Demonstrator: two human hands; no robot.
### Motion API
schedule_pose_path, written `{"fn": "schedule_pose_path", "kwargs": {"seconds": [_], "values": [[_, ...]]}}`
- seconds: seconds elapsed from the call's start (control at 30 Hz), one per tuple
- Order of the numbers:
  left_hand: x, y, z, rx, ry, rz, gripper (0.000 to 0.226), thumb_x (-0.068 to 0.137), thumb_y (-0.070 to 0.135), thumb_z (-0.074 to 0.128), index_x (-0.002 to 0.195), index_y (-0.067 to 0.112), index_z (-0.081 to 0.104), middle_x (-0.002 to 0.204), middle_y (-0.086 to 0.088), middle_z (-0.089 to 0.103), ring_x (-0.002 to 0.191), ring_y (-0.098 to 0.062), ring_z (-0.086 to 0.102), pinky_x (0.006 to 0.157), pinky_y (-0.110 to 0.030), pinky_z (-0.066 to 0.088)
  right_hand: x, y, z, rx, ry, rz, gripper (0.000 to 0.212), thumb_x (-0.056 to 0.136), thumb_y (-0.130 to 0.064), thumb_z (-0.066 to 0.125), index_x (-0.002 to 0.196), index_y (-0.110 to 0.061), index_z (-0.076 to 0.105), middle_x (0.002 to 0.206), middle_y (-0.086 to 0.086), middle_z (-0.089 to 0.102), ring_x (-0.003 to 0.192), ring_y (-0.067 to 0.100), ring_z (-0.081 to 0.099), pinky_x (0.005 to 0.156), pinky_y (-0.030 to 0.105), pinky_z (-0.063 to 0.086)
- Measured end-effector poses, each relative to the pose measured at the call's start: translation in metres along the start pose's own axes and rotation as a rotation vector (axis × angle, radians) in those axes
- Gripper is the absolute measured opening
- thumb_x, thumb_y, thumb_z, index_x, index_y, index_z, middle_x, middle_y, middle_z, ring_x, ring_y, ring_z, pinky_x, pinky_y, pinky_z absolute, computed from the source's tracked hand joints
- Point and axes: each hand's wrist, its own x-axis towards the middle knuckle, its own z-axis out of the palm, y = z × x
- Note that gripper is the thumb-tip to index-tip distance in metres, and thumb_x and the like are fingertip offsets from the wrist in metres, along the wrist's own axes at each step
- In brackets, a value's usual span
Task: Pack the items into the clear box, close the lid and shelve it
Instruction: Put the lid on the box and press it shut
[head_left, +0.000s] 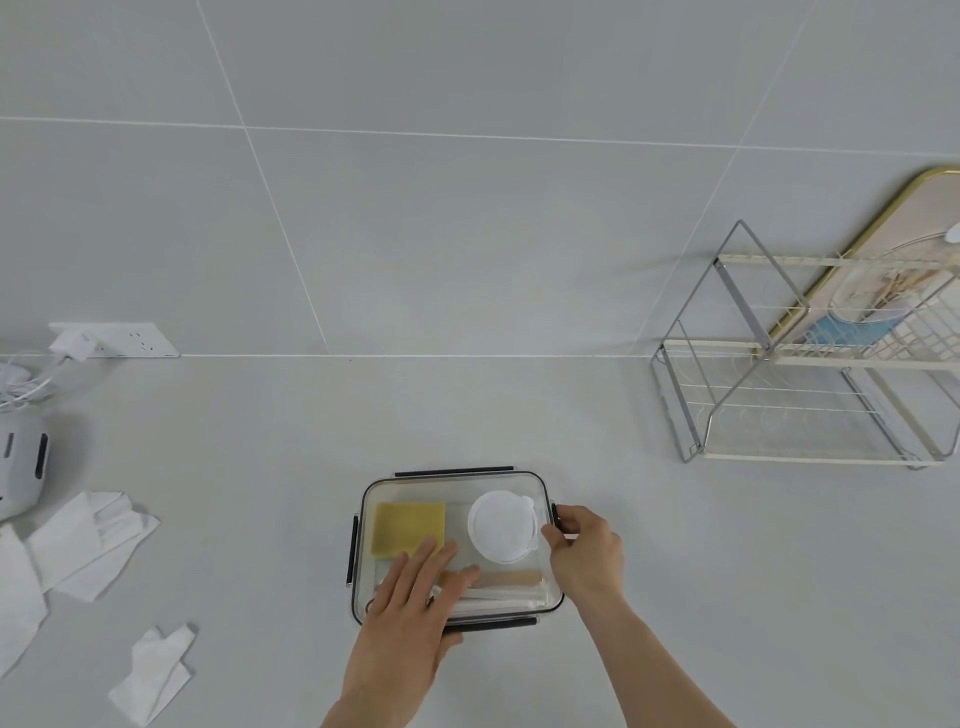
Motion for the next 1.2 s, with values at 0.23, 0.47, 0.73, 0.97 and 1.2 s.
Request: {"fn": "schedule_pose_path", "kwargs": {"seconds": [0.23, 0.47, 0.73, 0.97, 1.2], "values": [[0.002, 0.002, -0.002, -0.005, -0.008, -0.013, 0.072, 0.064, 0.047, 0.082, 0.131, 0.037, 0.057, 0.146, 0.007, 0.05, 0.139, -0.023, 0.043, 0.109, -0.041, 0.024, 0.003, -0.001, -0.002, -0.011, -0.012, 0.003, 0.025, 0.089, -0.014, 0.07, 0.114, -0.016, 0.07, 0.088, -0.008, 0.066, 0.085, 0.02, 0.068, 0.08, 0.029, 0.048], [0.034, -0.014, -0.026, -0.148, 0.235, -0.136, 0.053, 0.088, 0.058, 0.046, 0.136, 0.035, 0.047, 0.137, 0.012, 0.049, 0.129, -0.016, 0.041, 0.11, -0.032, 0.024, 0.001, -0.005, 0.001, -0.164, -0.005, -0.115, 0.043, 0.091, -0.022, 0.064, 0.133, -0.021, 0.057, 0.126, -0.002, 0.066, 0.111, 0.022, 0.064, 0.092, 0.035, 0.051], [0.091, -0.057, -0.043, -0.077, 0.221, -0.313, 0.065, 0.092, 0.059, 0.016, 0.148, 0.031, 0.035, 0.155, 0.007, 0.038, 0.146, -0.018, 0.027, 0.122, -0.04, 0.017, 0.024, -0.021, 0.015, -0.555, 0.004, -0.662, 0.063, 0.098, -0.051, 0.042, 0.153, -0.02, 0.035, 0.161, 0.007, 0.033, 0.152, 0.024, 0.023, 0.122, 0.037, 0.023], [0.108, -0.057, -0.019, -0.034, 0.115, -0.343, 0.054, 0.098, 0.052, 0.019, 0.144, 0.033, 0.041, 0.144, 0.013, 0.05, 0.138, -0.015, 0.038, 0.121, -0.038, 0.017, 0.036, -0.038, 0.058, -0.618, -0.036, -0.783, 0.063, 0.104, -0.051, 0.019, 0.152, -0.014, 0.039, 0.158, 0.008, 0.04, 0.151, 0.025, 0.026, 0.121, 0.042, 0.016], [0.111, -0.056, -0.016, 0.003, 0.14, -0.374, 0.044, 0.096, 0.049, 0.025, 0.127, 0.033, 0.052, 0.12, 0.013, 0.06, 0.118, -0.017, 0.052, 0.111, -0.038, 0.031, 0.038, -0.033, 0.071, -0.673, -0.015, -0.764, 0.051, 0.104, -0.047, 0.029, 0.137, -0.016, 0.053, 0.121, 0.0, 0.065, 0.117, 0.024, 0.056, 0.114, 0.046, 0.037]]}}
